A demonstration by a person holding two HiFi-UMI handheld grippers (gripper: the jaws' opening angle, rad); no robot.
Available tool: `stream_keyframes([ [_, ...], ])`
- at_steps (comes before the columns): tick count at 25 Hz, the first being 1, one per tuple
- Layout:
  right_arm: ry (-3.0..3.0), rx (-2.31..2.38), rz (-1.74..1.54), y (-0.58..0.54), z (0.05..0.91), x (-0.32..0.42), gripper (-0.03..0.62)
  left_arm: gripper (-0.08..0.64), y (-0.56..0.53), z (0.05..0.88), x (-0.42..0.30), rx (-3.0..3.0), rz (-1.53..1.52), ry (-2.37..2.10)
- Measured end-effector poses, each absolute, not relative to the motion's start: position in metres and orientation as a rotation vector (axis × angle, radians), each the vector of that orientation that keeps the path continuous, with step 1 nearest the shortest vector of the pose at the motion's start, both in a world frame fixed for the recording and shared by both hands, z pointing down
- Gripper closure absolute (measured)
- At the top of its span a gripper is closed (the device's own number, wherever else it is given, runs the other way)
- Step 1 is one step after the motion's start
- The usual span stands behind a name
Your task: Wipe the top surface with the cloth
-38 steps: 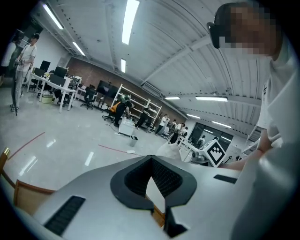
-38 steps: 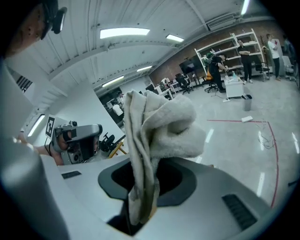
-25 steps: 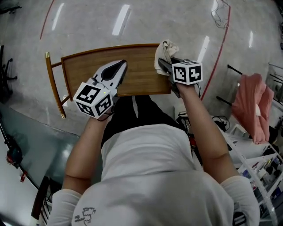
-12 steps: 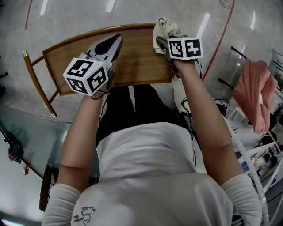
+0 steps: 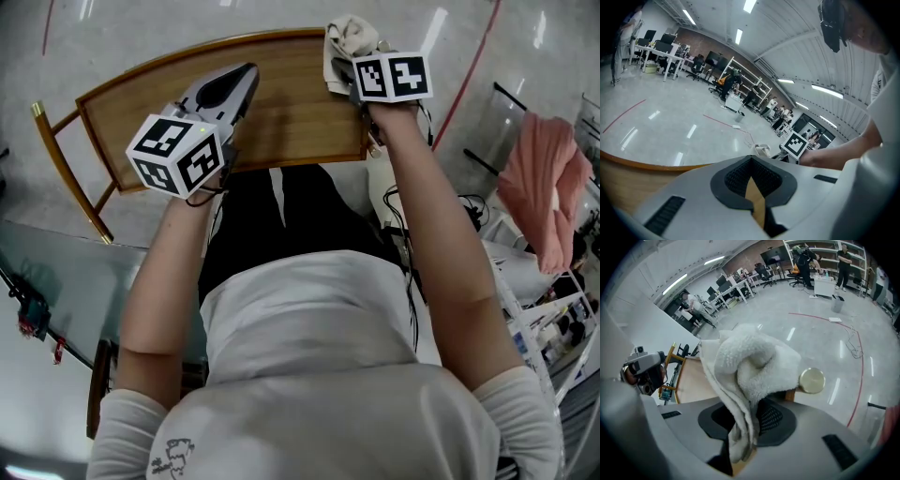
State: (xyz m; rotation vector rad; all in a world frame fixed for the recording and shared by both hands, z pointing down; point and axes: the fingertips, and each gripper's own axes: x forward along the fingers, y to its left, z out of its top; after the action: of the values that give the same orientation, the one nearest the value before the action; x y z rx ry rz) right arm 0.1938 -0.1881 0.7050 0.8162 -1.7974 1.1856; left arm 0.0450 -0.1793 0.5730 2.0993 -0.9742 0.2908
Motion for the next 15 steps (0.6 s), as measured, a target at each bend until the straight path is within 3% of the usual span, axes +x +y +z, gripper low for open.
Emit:
stream_keyframes([
  [15, -1.655, 0.701, 1.187, -0.071, 0.718, 0.213, 0.492, 0.552, -0.144, 0.551, 0.042, 2.094, 0.279, -0.998],
])
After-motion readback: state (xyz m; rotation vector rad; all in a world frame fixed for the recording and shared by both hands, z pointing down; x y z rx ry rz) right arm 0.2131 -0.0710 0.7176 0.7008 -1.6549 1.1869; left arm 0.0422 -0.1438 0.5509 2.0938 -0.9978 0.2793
